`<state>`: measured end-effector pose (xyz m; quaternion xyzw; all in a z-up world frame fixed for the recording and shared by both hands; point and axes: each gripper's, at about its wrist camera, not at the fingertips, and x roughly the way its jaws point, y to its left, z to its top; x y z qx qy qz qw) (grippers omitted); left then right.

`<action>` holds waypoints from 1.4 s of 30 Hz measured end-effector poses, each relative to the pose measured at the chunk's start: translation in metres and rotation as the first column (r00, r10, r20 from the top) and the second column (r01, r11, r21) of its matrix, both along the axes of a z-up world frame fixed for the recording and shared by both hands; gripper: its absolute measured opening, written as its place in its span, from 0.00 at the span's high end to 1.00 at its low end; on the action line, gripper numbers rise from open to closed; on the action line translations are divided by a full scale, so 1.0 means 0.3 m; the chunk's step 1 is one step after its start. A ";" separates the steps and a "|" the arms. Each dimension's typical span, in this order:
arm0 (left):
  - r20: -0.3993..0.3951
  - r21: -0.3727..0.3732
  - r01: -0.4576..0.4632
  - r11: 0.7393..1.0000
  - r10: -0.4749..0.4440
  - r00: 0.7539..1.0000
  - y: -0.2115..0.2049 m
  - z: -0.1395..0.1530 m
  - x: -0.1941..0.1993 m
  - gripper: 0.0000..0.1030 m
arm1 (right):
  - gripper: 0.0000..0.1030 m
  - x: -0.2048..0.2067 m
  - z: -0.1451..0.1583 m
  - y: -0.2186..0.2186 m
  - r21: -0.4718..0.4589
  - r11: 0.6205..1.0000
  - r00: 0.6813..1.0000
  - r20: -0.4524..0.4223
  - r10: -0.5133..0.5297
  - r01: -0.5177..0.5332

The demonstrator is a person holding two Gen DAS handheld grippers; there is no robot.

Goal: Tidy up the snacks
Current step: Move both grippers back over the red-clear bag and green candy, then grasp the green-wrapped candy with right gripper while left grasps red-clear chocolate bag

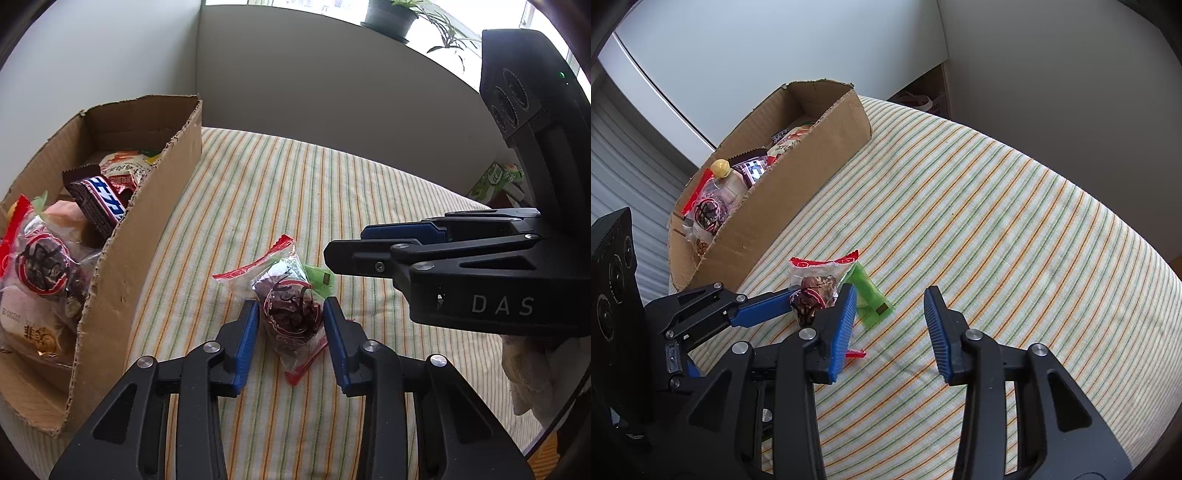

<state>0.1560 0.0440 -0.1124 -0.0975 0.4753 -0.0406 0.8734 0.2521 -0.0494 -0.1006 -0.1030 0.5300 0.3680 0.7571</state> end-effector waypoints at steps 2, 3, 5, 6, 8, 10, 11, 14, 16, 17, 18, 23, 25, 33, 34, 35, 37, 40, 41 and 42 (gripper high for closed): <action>0.001 0.001 -0.005 1.000 0.005 1.000 0.005 0.002 -0.003 0.68 | 0.62 -0.001 -0.003 0.004 0.000 1.000 1.000 -0.003 0.006 -0.006; 0.000 -0.004 -0.009 1.000 0.009 1.000 0.011 0.003 -0.007 0.68 | 0.62 -0.002 -0.005 0.007 -0.004 1.000 1.000 0.000 0.008 -0.008; 0.000 -0.015 -0.020 1.000 0.020 1.000 0.026 0.004 -0.017 0.68 | 0.62 -0.002 -0.010 0.012 -0.006 1.000 1.000 -0.003 0.017 -0.017; 0.000 -0.017 -0.024 1.000 0.024 1.000 0.032 0.005 -0.024 0.68 | 0.62 -0.003 -0.014 0.016 -0.007 1.000 1.000 -0.006 0.021 -0.022; 0.001 -0.019 -0.030 0.999 0.030 1.000 0.039 0.005 -0.038 0.69 | 0.62 -0.007 -0.023 0.031 -0.016 0.999 0.999 -0.006 0.037 -0.037; 0.003 -0.014 -0.029 0.999 0.029 1.000 0.041 0.007 -0.046 0.69 | 0.62 -0.011 -0.034 0.050 -0.026 0.998 0.999 -0.006 0.053 -0.053; 0.003 -0.011 -0.027 1.000 0.027 1.000 0.042 0.008 -0.050 0.69 | 0.62 -0.012 -0.040 0.061 -0.032 0.998 0.998 -0.007 0.061 -0.061; 0.003 -0.012 -0.028 1.000 0.028 1.000 0.052 0.010 -0.067 0.69 | 0.62 -0.016 -0.058 0.084 -0.054 0.995 0.996 -0.013 0.087 -0.088; 0.001 -0.021 -0.031 0.999 0.031 1.000 0.065 0.010 -0.079 0.70 | 0.62 -0.019 -0.069 0.099 -0.069 0.993 0.995 -0.011 0.100 -0.100; 0.000 -0.023 -0.030 0.999 0.030 1.000 0.066 0.012 -0.085 0.70 | 0.62 -0.021 -0.075 0.108 -0.076 0.991 0.994 -0.011 0.106 -0.107; 0.000 -0.021 -0.025 0.999 0.025 1.000 0.065 0.014 -0.089 0.70 | 0.62 -0.025 -0.079 0.117 -0.085 0.990 0.994 -0.004 0.114 -0.113; -0.007 -0.027 -0.013 1.000 0.013 1.000 0.076 0.018 -0.106 0.70 | 0.62 -0.046 -0.086 0.153 -0.138 0.979 0.987 0.036 0.157 -0.151; -0.008 -0.029 -0.005 1.000 0.005 1.000 0.076 0.020 -0.120 0.70 | 0.62 -0.045 -0.087 0.162 -0.151 0.976 0.985 0.041 0.167 -0.159; -0.008 -0.043 0.001 0.999 -0.001 1.000 0.086 0.023 -0.151 0.71 | 0.76 -0.095 -0.094 0.227 -0.226 0.962 0.976 0.117 0.182 -0.153; -0.007 -0.042 0.002 0.999 -0.002 1.000 0.085 0.024 -0.151 0.71 | 0.76 -0.103 -0.094 0.226 -0.225 0.962 0.976 0.119 0.182 -0.152; -0.006 -0.042 0.003 0.999 -0.003 1.000 0.084 0.023 -0.146 0.72 | 0.76 -0.108 -0.095 0.221 -0.223 0.963 0.977 0.118 0.178 -0.149; -0.006 -0.043 0.009 0.999 -0.009 1.000 0.076 0.026 -0.137 0.72 | 0.77 -0.117 -0.088 0.200 -0.218 0.966 0.979 0.115 0.168 -0.141; -0.003 -0.048 0.016 0.999 -0.016 1.000 0.067 0.023 -0.132 0.72 | 0.77 -0.116 -0.072 0.160 -0.213 0.970 0.981 0.125 0.146 -0.118; -0.002 -0.050 0.020 0.999 -0.020 1.000 0.064 0.023 -0.131 0.72 | 0.77 -0.122 -0.063 0.150 -0.207 0.972 0.983 0.126 0.137 -0.109; -0.001 -0.051 0.023 0.998 -0.023 1.000 0.061 0.023 -0.130 0.72 | 0.77 -0.122 -0.058 0.136 -0.201 0.974 0.984 0.125 0.128 -0.102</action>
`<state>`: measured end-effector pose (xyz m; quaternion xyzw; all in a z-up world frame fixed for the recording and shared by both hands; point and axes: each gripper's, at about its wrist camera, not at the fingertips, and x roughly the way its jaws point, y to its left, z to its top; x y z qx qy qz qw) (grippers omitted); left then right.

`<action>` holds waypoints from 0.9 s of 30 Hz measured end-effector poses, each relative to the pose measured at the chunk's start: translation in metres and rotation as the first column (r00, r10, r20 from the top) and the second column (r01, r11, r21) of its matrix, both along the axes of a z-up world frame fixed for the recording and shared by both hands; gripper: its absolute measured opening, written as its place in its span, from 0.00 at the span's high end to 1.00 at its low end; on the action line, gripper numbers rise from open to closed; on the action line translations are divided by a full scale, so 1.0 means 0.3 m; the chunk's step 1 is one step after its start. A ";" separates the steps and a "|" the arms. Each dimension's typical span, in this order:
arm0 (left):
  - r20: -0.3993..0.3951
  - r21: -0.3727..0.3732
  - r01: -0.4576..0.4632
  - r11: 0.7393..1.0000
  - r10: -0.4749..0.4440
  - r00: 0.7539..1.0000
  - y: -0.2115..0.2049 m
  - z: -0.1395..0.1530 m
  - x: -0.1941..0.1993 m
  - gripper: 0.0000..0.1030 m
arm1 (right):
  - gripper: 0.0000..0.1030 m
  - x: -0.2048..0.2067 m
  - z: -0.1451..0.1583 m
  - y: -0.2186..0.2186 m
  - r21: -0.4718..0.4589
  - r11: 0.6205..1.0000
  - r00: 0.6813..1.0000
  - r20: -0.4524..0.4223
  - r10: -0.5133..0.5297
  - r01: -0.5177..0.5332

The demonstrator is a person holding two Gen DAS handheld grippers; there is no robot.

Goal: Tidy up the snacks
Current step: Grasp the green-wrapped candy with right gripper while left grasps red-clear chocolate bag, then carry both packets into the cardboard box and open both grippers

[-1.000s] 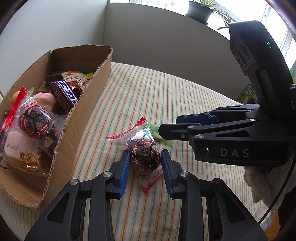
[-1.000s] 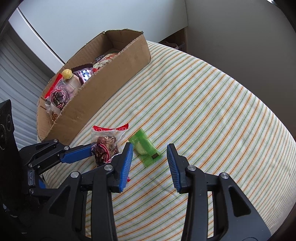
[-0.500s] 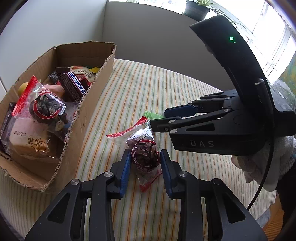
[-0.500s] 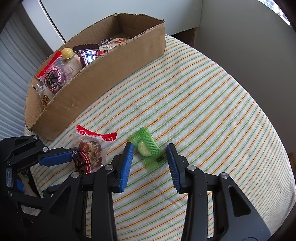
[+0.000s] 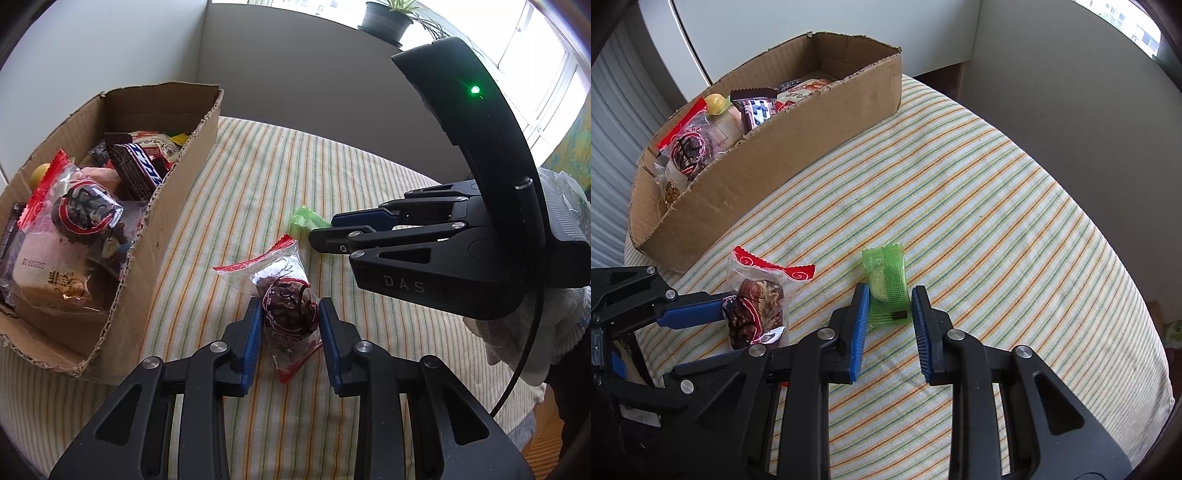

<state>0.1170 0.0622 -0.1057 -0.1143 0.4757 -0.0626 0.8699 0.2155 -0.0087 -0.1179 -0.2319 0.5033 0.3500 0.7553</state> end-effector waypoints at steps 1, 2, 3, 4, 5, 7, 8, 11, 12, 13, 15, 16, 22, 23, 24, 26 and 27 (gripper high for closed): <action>0.000 -0.003 0.002 1.000 -0.002 1.000 -0.003 -0.001 0.000 0.72 | 0.77 -0.002 0.004 -0.013 0.004 1.000 1.000 0.000 -0.006 0.006; 0.001 -0.005 0.005 1.000 -0.005 1.000 -0.006 -0.001 0.000 0.72 | 0.77 -0.006 0.010 -0.023 0.006 1.000 1.000 0.003 -0.011 0.011; 0.002 -0.009 0.007 1.000 -0.007 1.000 -0.011 0.001 0.004 0.72 | 0.77 -0.009 0.016 -0.035 0.009 1.000 1.000 0.006 -0.016 0.016; 0.005 -0.016 0.007 1.000 -0.007 1.000 -0.013 0.006 0.004 0.73 | 0.77 -0.008 0.024 -0.048 0.013 1.000 1.000 0.008 -0.024 0.024; 0.011 -0.020 0.011 1.000 -0.010 1.000 -0.013 0.012 0.005 0.73 | 0.77 -0.005 0.034 -0.062 0.021 0.999 0.999 0.008 -0.032 0.031; 0.026 -0.025 0.016 1.000 -0.015 1.000 -0.010 0.033 0.006 0.73 | 0.77 -0.012 0.058 -0.081 0.035 0.999 0.999 0.011 -0.039 0.039; 0.033 -0.027 0.018 0.999 -0.017 0.999 -0.008 0.045 0.003 0.73 | 0.77 -0.017 0.072 -0.087 0.040 0.998 0.999 0.017 -0.042 0.041; 0.052 -0.041 0.021 0.999 -0.019 0.998 0.006 0.079 -0.005 0.73 | 0.77 -0.029 0.116 -0.101 0.061 0.997 0.998 0.033 -0.049 0.047; 0.060 -0.043 0.024 0.999 -0.021 0.998 0.012 0.092 -0.007 0.73 | 0.77 -0.034 0.132 -0.109 0.069 0.996 0.998 0.038 -0.052 0.049; 0.068 -0.040 0.027 0.999 -0.024 0.997 0.016 0.103 -0.010 0.73 | 0.77 -0.036 0.145 -0.110 0.075 0.996 0.998 0.041 -0.052 0.049; 0.081 -0.039 0.030 0.999 -0.027 0.996 0.032 0.127 -0.017 0.73 | 0.77 -0.023 0.191 -0.094 0.083 0.995 0.997 0.050 -0.051 0.047; 0.086 -0.038 0.030 0.999 -0.026 0.996 0.043 0.139 -0.020 0.73 | 0.77 -0.025 0.206 -0.090 0.088 0.995 0.997 0.054 -0.051 0.046; 0.111 -0.015 0.015 1.000 -0.013 0.994 0.143 0.201 -0.028 0.73 | 0.77 -0.022 0.275 -0.027 0.109 0.993 0.996 0.075 -0.048 0.040; 0.115 -0.011 0.010 1.000 -0.008 0.993 0.166 0.213 -0.027 0.73 | 0.77 -0.024 0.286 -0.014 0.113 0.993 0.996 0.077 -0.046 0.037; 0.122 -0.004 0.002 1.000 -0.002 0.993 0.192 0.226 -0.025 0.73 | 0.77 -0.025 0.295 0.002 0.117 0.993 0.996 0.079 -0.044 0.035; 0.132 0.008 -0.012 1.000 0.011 0.991 0.246 0.248 -0.029 0.73 | 0.77 -0.030 0.313 0.037 0.125 0.992 0.996 0.080 -0.042 0.032; 0.135 0.014 -0.019 1.000 0.017 0.991 0.270 0.260 -0.025 0.73 | 0.77 -0.032 0.320 0.054 0.128 0.991 0.996 0.081 -0.040 0.029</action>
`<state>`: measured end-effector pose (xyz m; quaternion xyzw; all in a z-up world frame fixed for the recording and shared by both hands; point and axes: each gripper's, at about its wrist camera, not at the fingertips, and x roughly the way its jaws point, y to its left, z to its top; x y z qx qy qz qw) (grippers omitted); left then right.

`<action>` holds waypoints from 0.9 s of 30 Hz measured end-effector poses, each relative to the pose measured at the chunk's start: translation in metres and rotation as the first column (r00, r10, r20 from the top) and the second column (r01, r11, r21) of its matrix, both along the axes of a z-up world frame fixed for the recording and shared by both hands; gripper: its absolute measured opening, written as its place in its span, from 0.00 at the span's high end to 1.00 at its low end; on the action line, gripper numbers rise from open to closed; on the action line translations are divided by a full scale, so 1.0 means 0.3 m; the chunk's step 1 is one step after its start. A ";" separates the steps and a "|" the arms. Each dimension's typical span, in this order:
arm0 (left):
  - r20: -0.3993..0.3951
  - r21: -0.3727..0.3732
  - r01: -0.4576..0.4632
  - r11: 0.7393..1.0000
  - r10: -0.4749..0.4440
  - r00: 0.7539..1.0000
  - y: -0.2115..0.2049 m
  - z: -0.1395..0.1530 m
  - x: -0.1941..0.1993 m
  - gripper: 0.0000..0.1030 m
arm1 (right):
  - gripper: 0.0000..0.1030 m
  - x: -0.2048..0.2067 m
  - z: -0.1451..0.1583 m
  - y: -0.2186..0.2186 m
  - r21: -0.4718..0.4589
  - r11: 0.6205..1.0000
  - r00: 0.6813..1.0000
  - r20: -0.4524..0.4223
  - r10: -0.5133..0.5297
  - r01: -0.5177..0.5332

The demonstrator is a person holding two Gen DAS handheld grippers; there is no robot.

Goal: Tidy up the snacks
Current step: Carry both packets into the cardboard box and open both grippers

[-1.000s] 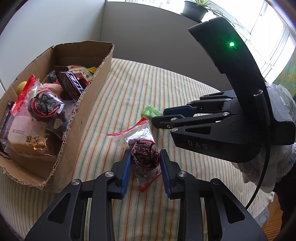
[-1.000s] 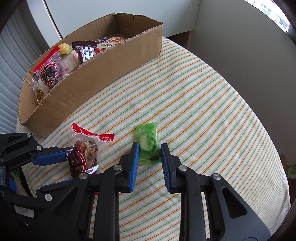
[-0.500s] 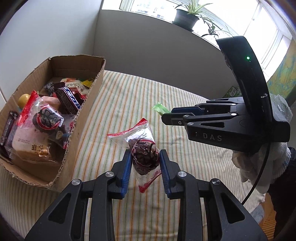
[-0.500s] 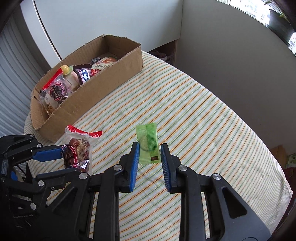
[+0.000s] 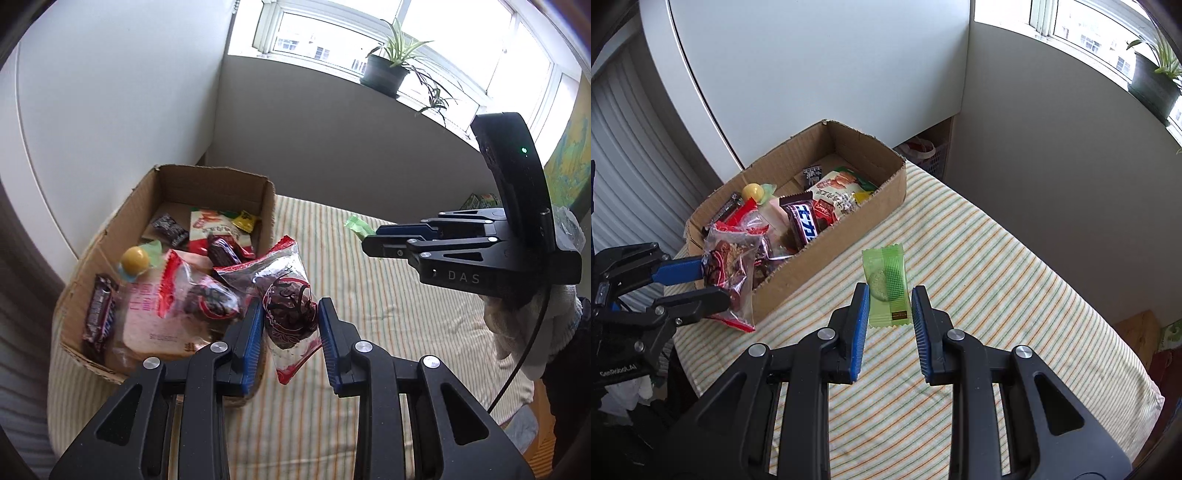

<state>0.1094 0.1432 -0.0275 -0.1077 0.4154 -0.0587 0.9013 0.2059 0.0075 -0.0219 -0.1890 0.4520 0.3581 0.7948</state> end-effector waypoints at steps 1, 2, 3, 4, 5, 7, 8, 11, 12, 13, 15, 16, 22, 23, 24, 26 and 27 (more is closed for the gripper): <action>0.002 0.004 -0.008 1.000 0.008 1.000 0.024 0.008 0.007 0.73 | 0.77 -0.003 0.001 0.015 0.003 1.000 1.000 0.002 0.001 -0.001; 0.004 0.009 -0.016 1.000 0.016 1.000 0.045 0.015 0.009 0.73 | 0.77 -0.006 0.006 0.032 0.006 1.000 1.000 0.003 0.002 -0.002; 0.006 0.015 -0.025 1.000 0.025 1.000 0.069 0.022 0.013 0.73 | 0.77 -0.008 0.010 0.048 0.009 1.000 1.000 0.001 0.004 -0.004; 0.007 0.018 -0.029 0.999 0.029 1.000 0.089 0.027 0.022 0.73 | 0.77 -0.011 0.012 0.064 0.012 1.000 1.000 -0.002 0.006 -0.006; 0.007 0.025 -0.030 0.999 0.030 1.000 0.103 0.033 0.028 0.73 | 0.77 -0.012 0.013 0.081 0.015 1.000 1.000 -0.005 0.009 -0.009; 0.001 0.036 -0.036 0.999 0.036 0.999 0.130 0.035 0.051 0.73 | 0.77 -0.016 0.016 0.113 0.024 1.000 1.000 -0.010 0.011 -0.010; -0.005 0.036 -0.038 0.999 0.038 0.999 0.147 0.035 0.064 0.73 | 0.76 -0.019 0.018 0.129 0.028 1.000 1.000 -0.014 0.013 -0.013; -0.015 0.045 -0.047 0.998 0.048 0.999 0.196 0.025 0.103 0.73 | 0.76 -0.025 0.016 0.178 0.036 0.999 1.000 -0.022 0.020 -0.019; -0.021 0.042 -0.052 0.998 0.053 0.998 0.211 0.023 0.115 0.73 | 0.76 -0.028 0.015 0.196 0.037 0.999 0.999 -0.024 0.022 -0.021; -0.027 0.038 -0.052 0.998 0.054 0.998 0.224 0.018 0.133 0.73 | 0.76 -0.030 0.015 0.213 0.035 0.999 0.999 -0.023 0.024 -0.023; -0.037 0.045 -0.059 0.997 0.060 0.997 0.243 0.010 0.165 0.73 | 0.76 -0.028 0.009 0.246 0.032 0.999 0.999 -0.024 0.024 -0.023; -0.041 0.046 -0.061 0.997 0.063 0.997 0.250 0.010 0.176 0.73 | 0.76 -0.025 0.004 0.260 0.031 0.999 0.999 -0.025 0.025 -0.024; -0.060 0.046 -0.068 0.997 0.071 0.996 0.272 -0.015 0.246 0.73 | 0.76 -0.001 -0.024 0.325 0.016 0.999 0.999 -0.034 0.028 -0.027; -0.065 0.046 -0.069 0.997 0.072 0.995 0.272 -0.019 0.252 0.73 | 0.76 0.003 -0.030 0.334 0.012 1.000 0.999 -0.036 0.028 -0.027; -0.070 0.044 -0.067 0.997 0.070 0.995 0.274 -0.023 0.258 0.73 | 0.76 0.007 -0.040 0.342 0.009 1.000 0.999 -0.038 0.030 -0.030; -0.080 0.044 -0.066 0.997 0.069 0.994 0.279 -0.034 0.267 0.73 | 0.76 0.013 -0.052 0.362 0.003 0.999 0.998 -0.043 0.035 -0.035; -0.085 0.044 -0.066 0.997 0.070 0.994 0.284 -0.037 0.281 0.73 | 0.76 0.016 -0.057 0.367 0.001 0.999 0.998 -0.045 0.038 -0.038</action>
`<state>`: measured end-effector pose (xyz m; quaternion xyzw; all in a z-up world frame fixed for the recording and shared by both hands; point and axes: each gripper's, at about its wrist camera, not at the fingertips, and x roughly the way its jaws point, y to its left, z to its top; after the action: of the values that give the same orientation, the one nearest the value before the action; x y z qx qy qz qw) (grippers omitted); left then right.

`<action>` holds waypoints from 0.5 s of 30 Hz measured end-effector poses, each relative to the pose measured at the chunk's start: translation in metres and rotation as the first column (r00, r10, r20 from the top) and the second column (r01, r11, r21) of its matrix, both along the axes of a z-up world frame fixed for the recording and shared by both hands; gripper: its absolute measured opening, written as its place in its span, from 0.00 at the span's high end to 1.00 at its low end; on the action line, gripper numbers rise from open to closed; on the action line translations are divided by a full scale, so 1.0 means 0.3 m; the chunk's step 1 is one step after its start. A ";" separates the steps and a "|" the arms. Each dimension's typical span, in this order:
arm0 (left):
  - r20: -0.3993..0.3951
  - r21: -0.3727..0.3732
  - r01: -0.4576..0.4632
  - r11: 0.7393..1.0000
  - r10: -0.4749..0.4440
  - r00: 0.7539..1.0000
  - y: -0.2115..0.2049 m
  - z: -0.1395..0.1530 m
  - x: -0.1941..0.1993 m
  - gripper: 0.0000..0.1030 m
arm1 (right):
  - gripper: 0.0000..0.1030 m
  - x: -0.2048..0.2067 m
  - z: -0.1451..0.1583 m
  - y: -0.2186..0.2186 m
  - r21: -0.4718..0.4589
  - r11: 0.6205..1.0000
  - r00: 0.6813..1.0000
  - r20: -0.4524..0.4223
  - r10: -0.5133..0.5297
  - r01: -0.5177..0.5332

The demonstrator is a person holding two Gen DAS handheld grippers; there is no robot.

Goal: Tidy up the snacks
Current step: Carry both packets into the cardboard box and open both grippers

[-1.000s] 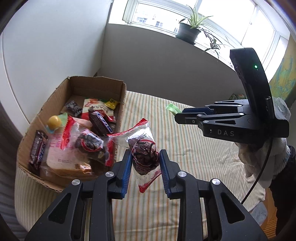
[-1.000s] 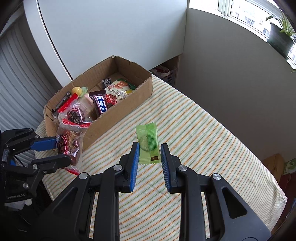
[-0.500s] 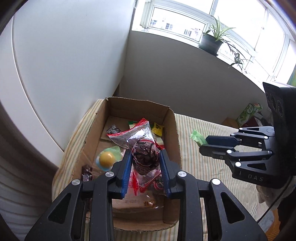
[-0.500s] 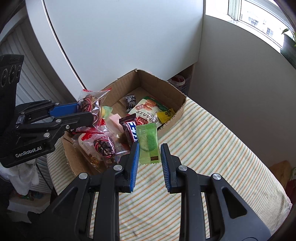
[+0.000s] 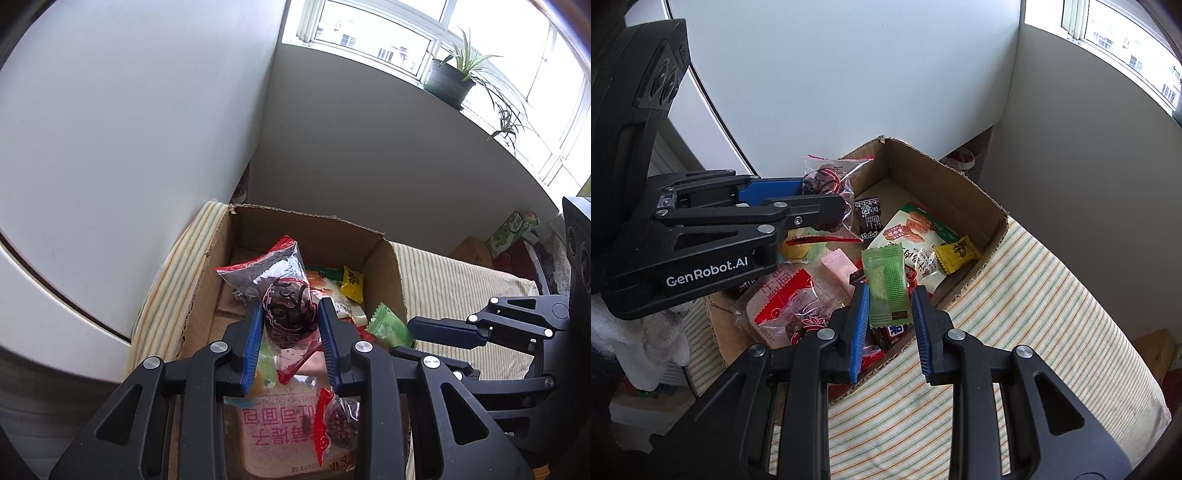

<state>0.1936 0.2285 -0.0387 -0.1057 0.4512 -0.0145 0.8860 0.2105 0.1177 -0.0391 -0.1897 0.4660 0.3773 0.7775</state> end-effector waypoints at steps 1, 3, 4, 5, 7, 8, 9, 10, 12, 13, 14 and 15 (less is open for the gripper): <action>-0.004 -0.001 0.003 1.000 -0.003 1.000 0.002 -0.005 0.004 0.73 | 0.76 0.003 -0.004 0.007 -0.001 1.000 1.000 -0.002 0.003 -0.003; -0.014 0.000 0.001 1.000 -0.001 1.000 0.014 -0.012 0.012 0.73 | 0.76 -0.003 -0.006 0.018 -0.001 1.000 1.000 0.003 0.008 -0.008; -0.019 -0.003 0.001 1.000 -0.001 1.000 0.013 -0.016 0.016 0.72 | 0.75 -0.004 -0.007 0.023 -0.003 1.000 1.000 0.005 0.010 -0.010; -0.023 -0.004 0.002 1.000 -0.003 1.000 0.013 -0.019 0.017 0.72 | 0.75 0.000 -0.013 0.027 -0.002 1.000 1.000 0.003 0.011 -0.011; -0.024 0.001 -0.001 1.000 0.002 1.000 0.012 -0.018 0.015 0.72 | 0.75 0.001 -0.016 0.032 -0.004 1.000 1.000 0.003 0.012 -0.012; -0.023 0.004 -0.003 1.000 0.003 1.000 0.011 -0.016 0.016 0.72 | 0.75 -0.002 -0.015 0.033 -0.006 1.000 1.000 0.004 0.013 -0.013; -0.023 0.003 -0.005 1.000 0.005 1.000 0.015 -0.015 0.014 0.72 | 0.75 -0.002 -0.017 0.034 -0.007 1.000 1.000 0.003 0.014 -0.014; -0.023 0.001 -0.006 1.000 0.006 1.000 0.017 -0.013 0.012 0.72 | 0.75 -0.005 -0.016 0.032 -0.007 1.000 1.000 0.004 0.014 -0.014; -0.024 0.001 -0.005 1.000 0.005 1.000 0.011 -0.009 0.020 0.71 | 0.73 -0.009 -0.017 0.029 -0.009 1.000 1.000 0.005 0.013 -0.013; -0.021 0.006 -0.009 1.000 0.010 1.000 0.012 -0.006 0.018 0.71 | 0.66 -0.011 -0.017 0.026 -0.008 1.000 1.000 0.004 0.012 -0.012; -0.017 0.008 -0.011 1.000 0.011 1.000 0.012 -0.003 0.014 0.71 | 0.60 -0.016 -0.013 0.022 -0.006 1.000 1.000 0.009 0.009 -0.009; -0.016 0.007 -0.010 1.000 0.011 1.000 0.011 0.000 0.013 0.70 | 0.51 -0.020 -0.008 0.015 -0.003 1.000 1.000 0.017 0.005 -0.005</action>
<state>0.1976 0.2318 -0.0386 -0.1050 0.4578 -0.0074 0.8828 0.2045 0.1223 -0.0416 -0.1952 0.4594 0.3770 0.7802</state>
